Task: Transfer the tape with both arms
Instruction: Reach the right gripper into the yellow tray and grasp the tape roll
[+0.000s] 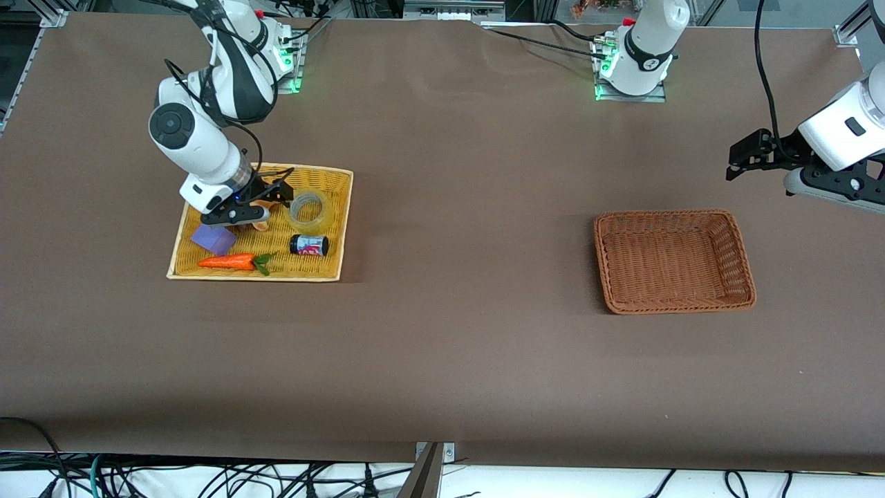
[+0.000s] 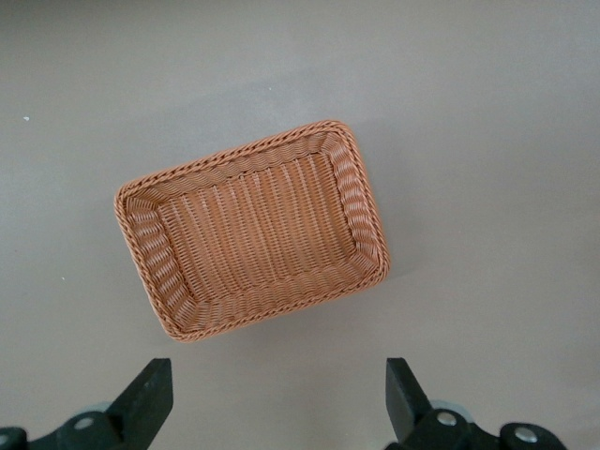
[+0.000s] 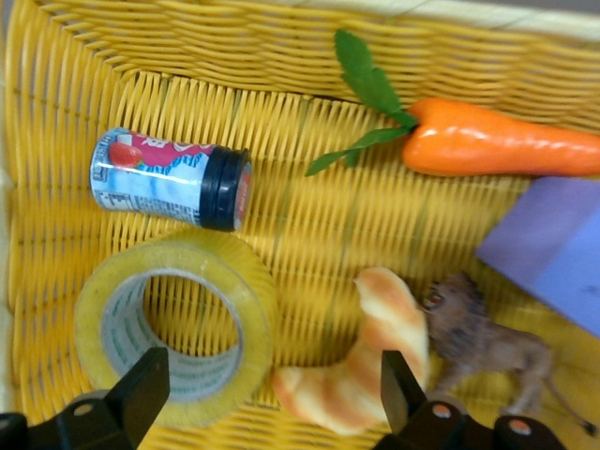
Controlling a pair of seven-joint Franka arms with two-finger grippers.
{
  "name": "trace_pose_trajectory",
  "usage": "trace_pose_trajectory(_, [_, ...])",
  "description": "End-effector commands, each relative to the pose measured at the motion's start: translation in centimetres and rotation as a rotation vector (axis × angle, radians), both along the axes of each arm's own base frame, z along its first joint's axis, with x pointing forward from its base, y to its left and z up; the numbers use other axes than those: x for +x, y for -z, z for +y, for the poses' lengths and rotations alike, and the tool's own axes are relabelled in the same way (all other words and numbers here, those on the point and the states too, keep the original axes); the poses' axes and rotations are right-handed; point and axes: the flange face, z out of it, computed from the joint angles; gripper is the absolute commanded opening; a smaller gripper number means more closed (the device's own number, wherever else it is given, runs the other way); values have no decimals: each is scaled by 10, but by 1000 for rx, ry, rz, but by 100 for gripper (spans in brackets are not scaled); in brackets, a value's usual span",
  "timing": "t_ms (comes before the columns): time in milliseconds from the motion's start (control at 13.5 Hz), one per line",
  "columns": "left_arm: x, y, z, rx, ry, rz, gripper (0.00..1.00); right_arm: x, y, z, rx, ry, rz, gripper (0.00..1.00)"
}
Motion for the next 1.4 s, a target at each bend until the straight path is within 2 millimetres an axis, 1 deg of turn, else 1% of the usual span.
trace_pose_trajectory(0, [3, -5, 2, 33, -8, -8, 100, -14, 21, 10, 16, 31, -18, 100])
trace_pose_trajectory(222, [3, -5, 2, 33, -8, -8, 100, -16, 33, 11, 22, 31, -9, 100])
trace_pose_trajectory(443, [3, -5, 2, 33, -9, -8, 100, -14, 44, 12, 35, 33, -19, 99])
trace_pose_trajectory(517, [3, -5, 2, 33, -8, -8, 100, -15, 48, 13, 37, 32, -16, 96])
trace_pose_trajectory(591, [3, -5, 2, 34, -8, -8, 100, -16, 51, 12, 37, 34, -10, 88])
trace_pose_trajectory(665, [3, -5, 2, 34, -8, -8, 100, -16, 52, 13, 37, 33, -7, 74])
trace_pose_trajectory(887, [2, -5, 2, 34, -8, -7, 100, -17, 56, 12, 37, 34, 2, 42])
trace_pose_trajectory(1108, [3, -5, 2, 34, -8, -8, 100, -17, 52, 13, 35, 32, 1, 7])
trace_pose_trajectory(1182, [3, -5, 3, 34, -9, -8, 100, -16, 48, 13, 32, 30, -2, 0])
trace_pose_trajectory(1330, [3, -5, 3, 34, -9, -8, 100, -13, 29, 12, 17, 25, 7, 0])
